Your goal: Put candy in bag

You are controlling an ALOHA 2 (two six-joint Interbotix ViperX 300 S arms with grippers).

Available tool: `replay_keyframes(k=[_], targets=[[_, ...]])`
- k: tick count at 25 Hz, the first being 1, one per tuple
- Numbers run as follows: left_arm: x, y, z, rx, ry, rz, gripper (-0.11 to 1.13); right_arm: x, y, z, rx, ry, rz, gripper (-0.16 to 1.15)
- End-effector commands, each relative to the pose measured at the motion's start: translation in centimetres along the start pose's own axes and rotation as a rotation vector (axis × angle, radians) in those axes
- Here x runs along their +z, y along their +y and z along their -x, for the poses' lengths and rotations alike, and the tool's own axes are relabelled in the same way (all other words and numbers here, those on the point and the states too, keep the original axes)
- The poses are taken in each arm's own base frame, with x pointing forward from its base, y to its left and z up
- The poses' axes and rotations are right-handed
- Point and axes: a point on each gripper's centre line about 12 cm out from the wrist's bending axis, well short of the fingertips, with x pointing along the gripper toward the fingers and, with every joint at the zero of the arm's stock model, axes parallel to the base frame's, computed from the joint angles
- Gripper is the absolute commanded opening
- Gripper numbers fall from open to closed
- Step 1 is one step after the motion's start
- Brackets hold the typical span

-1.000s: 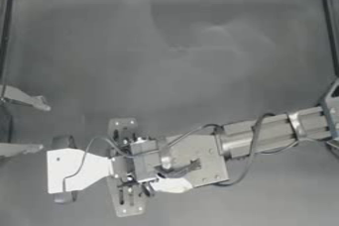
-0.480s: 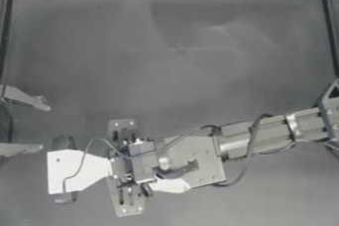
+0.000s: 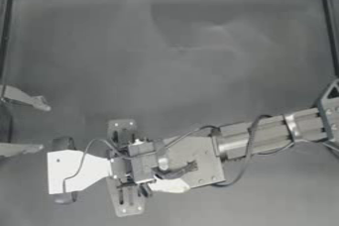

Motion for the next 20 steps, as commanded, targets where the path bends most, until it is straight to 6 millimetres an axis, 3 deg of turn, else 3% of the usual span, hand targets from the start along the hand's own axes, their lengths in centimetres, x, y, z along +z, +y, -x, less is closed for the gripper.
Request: replay_keyframes(k=[1, 20], targets=[[0.50, 0.02, -0.06, 0.001, -0.012, 0.003, 1.00, 0.47, -0.16, 1.64, 0.000, -0.038, -0.001, 0.69], [0.44, 0.02, -0.06, 0.001, -0.011, 0.006, 1.00, 0.63, -0.29, 1.83, -0.010, -0.049, 0.001, 0.67]])
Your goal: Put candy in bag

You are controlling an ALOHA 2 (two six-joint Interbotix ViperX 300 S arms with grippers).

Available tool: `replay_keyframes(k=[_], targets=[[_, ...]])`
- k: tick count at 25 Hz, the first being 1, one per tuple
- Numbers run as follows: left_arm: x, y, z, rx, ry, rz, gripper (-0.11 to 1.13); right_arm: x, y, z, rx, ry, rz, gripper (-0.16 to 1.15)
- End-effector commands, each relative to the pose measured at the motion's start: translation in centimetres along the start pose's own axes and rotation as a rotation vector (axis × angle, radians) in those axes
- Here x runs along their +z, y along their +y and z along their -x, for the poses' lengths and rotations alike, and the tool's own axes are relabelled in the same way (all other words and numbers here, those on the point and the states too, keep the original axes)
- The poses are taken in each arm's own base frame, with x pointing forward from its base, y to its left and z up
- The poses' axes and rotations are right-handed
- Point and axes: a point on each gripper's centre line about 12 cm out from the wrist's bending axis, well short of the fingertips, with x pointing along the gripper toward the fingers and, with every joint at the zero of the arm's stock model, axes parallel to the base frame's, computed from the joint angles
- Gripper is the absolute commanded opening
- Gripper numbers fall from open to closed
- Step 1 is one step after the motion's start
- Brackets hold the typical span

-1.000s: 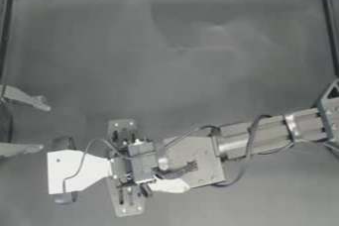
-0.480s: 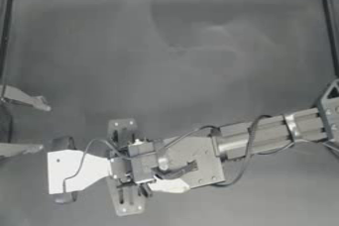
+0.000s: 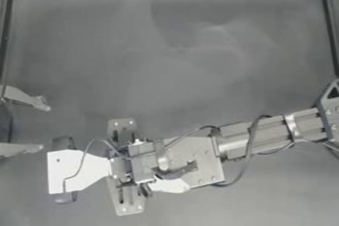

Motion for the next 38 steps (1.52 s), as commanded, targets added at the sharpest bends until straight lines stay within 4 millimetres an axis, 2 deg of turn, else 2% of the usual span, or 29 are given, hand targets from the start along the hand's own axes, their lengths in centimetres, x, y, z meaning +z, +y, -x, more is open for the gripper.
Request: replay_keyframes(k=[1, 15, 17, 24, 27, 38], targets=[[0.4, 0.0, -0.1, -0.001, -0.011, 0.004, 1.00, 0.6, -0.2, 1.8, 0.001, -0.049, -0.003, 0.67], [0.4, 0.0, -0.1, -0.001, -0.005, 0.012, 1.00, 0.8, -0.3, 1.8, -0.008, -0.050, 0.001, 0.56], [0.3, 0.0, -0.1, -0.001, -0.003, 0.012, 1.00, 0.8, -0.4, 1.8, -0.019, -0.049, 0.003, 0.50], [0.2, 0.0, -0.1, -0.002, 0.009, 0.014, 1.00, 0.7, -0.4, 2.3, -0.025, -0.053, 0.035, 0.16], [0.2, 0.0, -0.1, -0.002, 0.009, 0.014, 1.00, 0.7, -0.4, 2.4, -0.024, -0.054, 0.042, 0.08], [0.2, 0.0, -0.1, -0.002, 0.009, 0.015, 1.00, 0.4, -0.7, 3.8, -0.020, -0.097, 0.041, 0.06]])
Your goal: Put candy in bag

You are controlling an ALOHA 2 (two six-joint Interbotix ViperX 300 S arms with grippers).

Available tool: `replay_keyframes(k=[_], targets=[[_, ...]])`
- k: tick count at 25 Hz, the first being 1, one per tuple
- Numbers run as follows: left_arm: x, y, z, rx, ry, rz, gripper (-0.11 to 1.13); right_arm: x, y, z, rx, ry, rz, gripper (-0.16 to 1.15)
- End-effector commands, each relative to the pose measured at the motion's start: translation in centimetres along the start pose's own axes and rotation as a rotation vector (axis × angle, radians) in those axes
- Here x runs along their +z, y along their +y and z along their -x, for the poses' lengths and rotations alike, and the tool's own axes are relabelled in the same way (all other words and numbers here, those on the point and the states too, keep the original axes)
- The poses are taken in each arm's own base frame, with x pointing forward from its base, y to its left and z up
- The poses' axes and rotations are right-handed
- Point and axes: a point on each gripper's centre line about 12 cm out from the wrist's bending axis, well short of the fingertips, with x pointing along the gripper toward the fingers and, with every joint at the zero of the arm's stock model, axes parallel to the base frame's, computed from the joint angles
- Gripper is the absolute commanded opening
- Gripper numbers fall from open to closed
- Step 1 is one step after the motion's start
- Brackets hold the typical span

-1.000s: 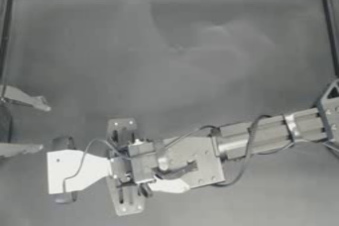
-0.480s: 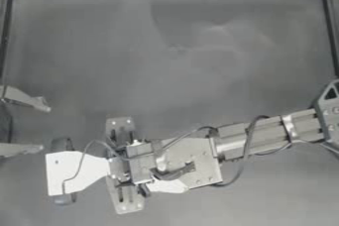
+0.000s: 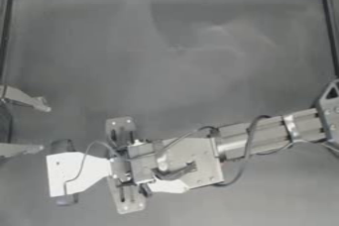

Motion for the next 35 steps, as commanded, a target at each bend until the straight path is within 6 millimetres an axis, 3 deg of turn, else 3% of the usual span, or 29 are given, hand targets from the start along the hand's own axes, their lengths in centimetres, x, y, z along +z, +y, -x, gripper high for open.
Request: replay_keyframes(k=[1, 18, 35], targets=[[0.4, 0.0, -0.1, -0.001, -0.008, 0.003, 1.00, 0.4, -0.6, 4.1, -0.001, -0.095, -0.009, 0.06], [-0.3, -0.1, -1.0, -0.004, 0.049, 0.044, 1.00, -1.5, -0.6, 4.6, 0.005, -0.143, -0.033, 0.06], [-0.3, -0.5, -4.6, -0.023, 0.131, 0.064, 1.00, -3.7, -0.9, 5.1, -0.003, -0.206, -0.053, 0.06]])
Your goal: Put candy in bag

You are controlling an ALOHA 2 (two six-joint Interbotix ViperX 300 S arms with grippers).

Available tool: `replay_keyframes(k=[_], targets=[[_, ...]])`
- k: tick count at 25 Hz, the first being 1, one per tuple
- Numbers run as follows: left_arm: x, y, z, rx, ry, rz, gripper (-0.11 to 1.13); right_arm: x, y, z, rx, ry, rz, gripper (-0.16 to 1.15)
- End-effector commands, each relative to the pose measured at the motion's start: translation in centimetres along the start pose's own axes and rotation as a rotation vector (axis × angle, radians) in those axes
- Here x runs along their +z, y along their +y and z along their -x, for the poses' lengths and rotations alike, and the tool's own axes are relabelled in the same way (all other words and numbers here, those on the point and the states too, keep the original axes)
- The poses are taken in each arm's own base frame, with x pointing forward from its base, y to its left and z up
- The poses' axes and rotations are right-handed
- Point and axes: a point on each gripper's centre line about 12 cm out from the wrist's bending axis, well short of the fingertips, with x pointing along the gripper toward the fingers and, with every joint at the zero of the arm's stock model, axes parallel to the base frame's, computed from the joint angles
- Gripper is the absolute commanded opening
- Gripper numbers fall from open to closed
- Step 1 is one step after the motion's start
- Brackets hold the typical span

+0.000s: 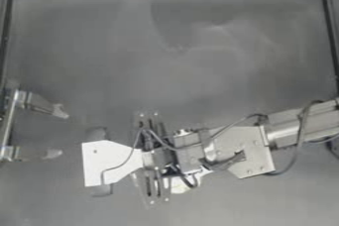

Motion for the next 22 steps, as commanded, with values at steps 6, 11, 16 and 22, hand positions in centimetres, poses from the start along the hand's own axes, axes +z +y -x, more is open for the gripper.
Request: replay_keyframes(k=[6, 11, 16, 22], targets=[[1.0, -0.6, -2.7, -0.020, -0.005, 0.012, 1.00, 0.1, -0.4, 2.9, 0.005, -0.072, -0.014, 0.06], [1.0, -1.0, -4.4, -0.031, 0.025, 0.011, 1.00, -0.2, -0.4, 2.9, 0.009, -0.090, -0.025, 0.06], [1.0, -1.4, -5.8, -0.043, 0.050, 0.004, 1.00, -0.4, -0.4, 3.1, 0.013, -0.113, -0.025, 0.06], [1.3, -1.5, -6.9, -0.037, 0.035, 0.008, 1.00, -0.6, -0.4, 3.2, 0.015, -0.122, -0.024, 0.06]])
